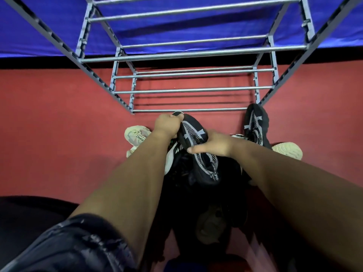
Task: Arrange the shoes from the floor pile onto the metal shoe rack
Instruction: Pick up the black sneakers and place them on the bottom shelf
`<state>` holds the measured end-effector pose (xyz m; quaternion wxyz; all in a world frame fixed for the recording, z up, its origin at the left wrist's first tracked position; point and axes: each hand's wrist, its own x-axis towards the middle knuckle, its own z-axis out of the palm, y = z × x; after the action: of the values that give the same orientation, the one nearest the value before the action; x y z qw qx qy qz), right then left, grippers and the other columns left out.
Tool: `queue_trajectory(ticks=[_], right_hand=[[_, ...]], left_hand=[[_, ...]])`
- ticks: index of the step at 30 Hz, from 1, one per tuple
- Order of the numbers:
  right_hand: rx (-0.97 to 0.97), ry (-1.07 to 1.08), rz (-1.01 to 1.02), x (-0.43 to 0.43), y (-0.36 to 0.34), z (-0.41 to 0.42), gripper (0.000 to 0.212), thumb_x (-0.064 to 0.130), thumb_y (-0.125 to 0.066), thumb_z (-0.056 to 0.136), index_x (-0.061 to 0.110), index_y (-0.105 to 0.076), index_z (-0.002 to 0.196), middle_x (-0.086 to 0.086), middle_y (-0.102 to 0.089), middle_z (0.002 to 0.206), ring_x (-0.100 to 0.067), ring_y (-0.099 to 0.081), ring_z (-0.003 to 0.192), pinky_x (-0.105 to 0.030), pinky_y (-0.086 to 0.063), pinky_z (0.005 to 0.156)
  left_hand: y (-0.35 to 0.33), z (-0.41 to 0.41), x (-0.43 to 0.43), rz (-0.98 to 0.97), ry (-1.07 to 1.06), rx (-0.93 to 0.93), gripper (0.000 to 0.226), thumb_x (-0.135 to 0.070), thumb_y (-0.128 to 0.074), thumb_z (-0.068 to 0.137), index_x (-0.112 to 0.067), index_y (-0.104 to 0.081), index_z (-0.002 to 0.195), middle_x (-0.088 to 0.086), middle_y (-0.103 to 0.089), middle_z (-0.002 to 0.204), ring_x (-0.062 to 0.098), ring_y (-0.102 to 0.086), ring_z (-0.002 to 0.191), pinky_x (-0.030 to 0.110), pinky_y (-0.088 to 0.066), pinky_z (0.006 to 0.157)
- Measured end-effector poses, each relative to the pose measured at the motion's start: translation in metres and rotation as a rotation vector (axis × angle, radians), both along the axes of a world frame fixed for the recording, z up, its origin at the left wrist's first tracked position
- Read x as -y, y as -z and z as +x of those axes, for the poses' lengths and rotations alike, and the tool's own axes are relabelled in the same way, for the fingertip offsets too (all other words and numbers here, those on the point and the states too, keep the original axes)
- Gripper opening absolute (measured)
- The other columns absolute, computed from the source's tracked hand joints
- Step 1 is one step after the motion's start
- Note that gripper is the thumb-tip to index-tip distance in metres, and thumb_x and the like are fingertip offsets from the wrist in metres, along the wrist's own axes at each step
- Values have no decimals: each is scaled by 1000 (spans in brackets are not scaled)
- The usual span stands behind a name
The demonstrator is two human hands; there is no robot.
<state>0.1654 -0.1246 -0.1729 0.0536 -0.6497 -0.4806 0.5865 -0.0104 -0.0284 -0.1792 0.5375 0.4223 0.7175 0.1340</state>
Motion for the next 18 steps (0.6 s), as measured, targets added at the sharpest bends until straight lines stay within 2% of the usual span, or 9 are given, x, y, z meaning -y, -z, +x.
queue_trajectory(ticks=[3, 5, 7, 10, 11, 12, 14, 16, 18], right_hand=[[126, -38, -79, 1, -4, -8, 108, 71, -90, 51, 33, -48, 142, 12, -68, 115, -13, -70, 98, -28, -53, 70], [263, -86, -98, 0, -5, -17, 116, 68, -86, 53, 19, -37, 147, 4, -60, 111, -21, -64, 100, -30, -50, 75], [317, -53, -88, 0, -5, -23, 105, 60, -83, 59, 13, -35, 140, 2, -59, 101, -21, -63, 92, -31, -49, 78], [232, 22, -25, 3, -4, -23, 57, 56, -85, 73, 25, -55, 110, 3, -72, 99, -7, -65, 75, -21, -49, 66], [205, 57, 10, 6, -7, -19, 46, 62, -81, 78, 29, -62, 103, 2, -77, 104, -6, -66, 74, -19, -49, 67], [207, 97, 45, 9, -10, -14, 54, 72, -74, 82, 25, -68, 107, -3, -78, 112, -11, -67, 79, -22, -50, 75], [376, 172, 140, 15, -11, 4, 85, 82, -57, 87, 13, -64, 136, -13, -70, 131, -27, -65, 102, -37, -51, 94], [692, 166, 233, 20, -5, 27, 80, 70, -53, 94, 10, -54, 146, -17, -53, 146, -39, -53, 129, -49, -46, 109], [913, 232, 175, 27, 2, 48, 65, 51, -61, 95, 11, -49, 144, -18, -45, 148, -41, -44, 136, -49, -38, 112]], left_hand=[[-7, -7, 4, -92, -114, 178, 19, -8, -59, 101, 1, -67, 116, 26, -77, 115, 38, -77, 105, 46, -67, 85], [-15, -13, 7, -132, -80, 222, 27, -5, -53, 104, 1, -66, 127, 18, -78, 115, 32, -78, 104, 37, -64, 89], [-25, -21, 12, -112, 35, 149, 29, -5, -51, 103, -9, -70, 125, 6, -76, 103, 21, -71, 91, 29, -58, 85], [-32, -33, 23, -30, 223, -21, 37, -7, -54, 98, -33, -72, 116, -10, -73, 75, 8, -64, 66, 21, -53, 67], [-30, -35, 30, -36, 241, -22, 35, -8, -56, 99, -35, -69, 117, -9, -73, 80, 9, -64, 69, 23, -54, 66], [-26, -36, 37, -62, 231, -5, 28, -11, -59, 100, -30, -66, 119, -3, -73, 88, 12, -65, 74, 27, -55, 69], [-16, -35, 52, -91, 257, -22, 16, -25, -67, 99, -15, -67, 112, 9, -76, 102, 20, -70, 85, 34, -59, 82], [-7, -30, 59, -17, 385, -132, 31, -41, -72, 93, -11, -65, 100, 16, -77, 108, 27, -72, 96, 43, -57, 92], [-8, -23, 61, 51, 480, -223, 41, -51, -73, 90, -17, -58, 106, 9, -75, 109, 28, -72, 100, 40, -56, 83]])
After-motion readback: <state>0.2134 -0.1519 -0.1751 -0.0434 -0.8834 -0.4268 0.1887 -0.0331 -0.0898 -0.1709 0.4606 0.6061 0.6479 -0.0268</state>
